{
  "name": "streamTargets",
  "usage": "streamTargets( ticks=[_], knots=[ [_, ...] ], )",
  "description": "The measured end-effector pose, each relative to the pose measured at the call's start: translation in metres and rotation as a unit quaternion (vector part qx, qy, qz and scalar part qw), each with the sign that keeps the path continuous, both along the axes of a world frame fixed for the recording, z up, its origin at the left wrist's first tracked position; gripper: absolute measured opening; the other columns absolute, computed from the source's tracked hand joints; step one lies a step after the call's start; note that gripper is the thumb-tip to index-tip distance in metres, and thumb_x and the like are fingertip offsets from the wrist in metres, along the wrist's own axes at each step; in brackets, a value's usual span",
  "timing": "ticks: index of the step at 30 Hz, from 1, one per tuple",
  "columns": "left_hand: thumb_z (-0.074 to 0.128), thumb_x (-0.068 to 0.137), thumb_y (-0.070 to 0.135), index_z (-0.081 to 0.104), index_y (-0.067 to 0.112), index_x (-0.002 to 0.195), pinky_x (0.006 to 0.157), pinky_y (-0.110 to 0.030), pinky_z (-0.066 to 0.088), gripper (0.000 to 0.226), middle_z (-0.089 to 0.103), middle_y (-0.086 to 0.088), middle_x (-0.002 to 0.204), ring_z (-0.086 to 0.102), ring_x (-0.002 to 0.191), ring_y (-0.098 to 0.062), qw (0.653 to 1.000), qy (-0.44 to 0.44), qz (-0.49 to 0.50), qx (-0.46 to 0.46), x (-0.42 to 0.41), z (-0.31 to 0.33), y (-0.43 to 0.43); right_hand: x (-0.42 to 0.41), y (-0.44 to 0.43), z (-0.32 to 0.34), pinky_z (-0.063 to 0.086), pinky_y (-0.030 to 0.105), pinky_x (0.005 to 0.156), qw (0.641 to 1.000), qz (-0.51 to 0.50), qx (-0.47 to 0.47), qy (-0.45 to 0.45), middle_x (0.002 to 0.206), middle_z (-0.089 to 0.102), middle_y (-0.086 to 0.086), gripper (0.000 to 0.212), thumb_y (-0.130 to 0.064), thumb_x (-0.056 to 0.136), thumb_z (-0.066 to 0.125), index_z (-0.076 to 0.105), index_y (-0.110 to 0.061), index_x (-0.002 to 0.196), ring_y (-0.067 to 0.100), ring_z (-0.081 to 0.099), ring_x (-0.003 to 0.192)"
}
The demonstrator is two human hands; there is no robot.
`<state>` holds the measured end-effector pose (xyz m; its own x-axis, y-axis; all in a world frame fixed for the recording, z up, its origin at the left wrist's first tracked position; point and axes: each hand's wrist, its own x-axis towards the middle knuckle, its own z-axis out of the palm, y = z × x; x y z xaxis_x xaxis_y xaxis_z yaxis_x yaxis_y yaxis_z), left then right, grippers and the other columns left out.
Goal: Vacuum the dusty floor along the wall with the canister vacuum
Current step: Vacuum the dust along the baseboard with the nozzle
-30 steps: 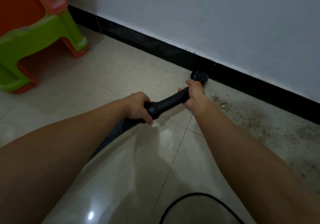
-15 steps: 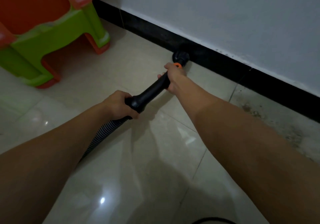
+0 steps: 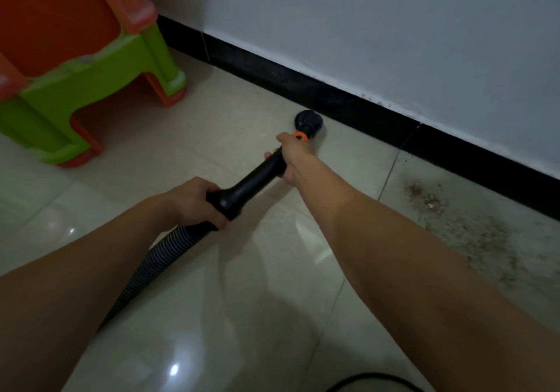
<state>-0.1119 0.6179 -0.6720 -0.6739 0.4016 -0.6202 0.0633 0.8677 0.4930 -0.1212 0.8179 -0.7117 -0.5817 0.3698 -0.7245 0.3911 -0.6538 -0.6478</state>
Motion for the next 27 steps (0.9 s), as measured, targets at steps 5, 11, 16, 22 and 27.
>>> streamTargets(
  ticks=[5, 11, 16, 22, 27],
  knots=[
    [0.087, 0.062, 0.011, 0.068, 0.015, 0.101, 0.083, -0.033, 0.052, 0.043, 0.068, -0.004, 0.098, 0.064, 0.09, -0.021, 0.993, 0.034, -0.103, -0.039, 0.0, 0.011, -0.003, 0.051, -0.007, -0.002, 0.053, 0.032, 0.052, 0.991, -0.095, -0.089, 0.021, 0.087, 0.052, 0.008, 0.023, -0.018, 0.091, 0.063, 0.051, -0.011, 0.108, 0.021, 0.062, 0.064],
    [0.081, 0.056, -0.002, 0.065, 0.022, 0.097, 0.071, -0.027, 0.048, 0.049, 0.065, 0.0, 0.094, 0.06, 0.087, -0.017, 0.957, 0.032, -0.254, -0.137, 0.013, -0.001, 0.013, 0.158, -0.041, -0.006, 0.056, 0.032, 0.066, 0.937, -0.236, -0.244, 0.077, 0.068, 0.057, 0.003, 0.017, -0.021, 0.087, 0.068, 0.052, -0.015, 0.084, 0.018, 0.062, 0.066],
    [0.079, 0.057, -0.003, 0.063, 0.02, 0.111, 0.072, -0.027, 0.048, 0.061, 0.057, 0.001, 0.1, 0.057, 0.093, -0.019, 0.917, 0.047, -0.339, -0.207, 0.032, -0.013, 0.034, 0.207, -0.063, 0.002, 0.056, 0.037, 0.079, 0.914, -0.302, -0.266, 0.058, 0.079, 0.067, 0.005, 0.021, -0.019, 0.083, 0.069, 0.059, -0.013, 0.1, 0.022, 0.067, 0.08],
    [0.078, 0.06, -0.002, 0.059, 0.023, 0.114, 0.081, -0.03, 0.051, 0.063, 0.056, -0.001, 0.113, 0.057, 0.101, -0.02, 0.888, 0.052, -0.394, -0.231, 0.047, -0.008, 0.039, 0.24, -0.079, 0.011, 0.056, 0.04, 0.082, 0.899, -0.337, -0.274, 0.061, 0.085, 0.069, 0.009, 0.028, -0.017, 0.083, 0.071, 0.061, -0.005, 0.107, 0.024, 0.068, 0.085],
    [0.072, 0.058, -0.007, 0.059, 0.027, 0.093, 0.064, -0.025, 0.047, 0.051, 0.062, 0.002, 0.091, 0.06, 0.086, -0.017, 0.893, 0.059, -0.38, -0.233, 0.041, 0.007, 0.001, 0.231, -0.108, 0.02, 0.057, 0.037, 0.077, 0.911, -0.292, -0.287, 0.05, 0.096, 0.072, 0.009, 0.03, -0.019, 0.082, 0.071, 0.063, -0.008, 0.11, 0.024, 0.07, 0.095]
  ],
)
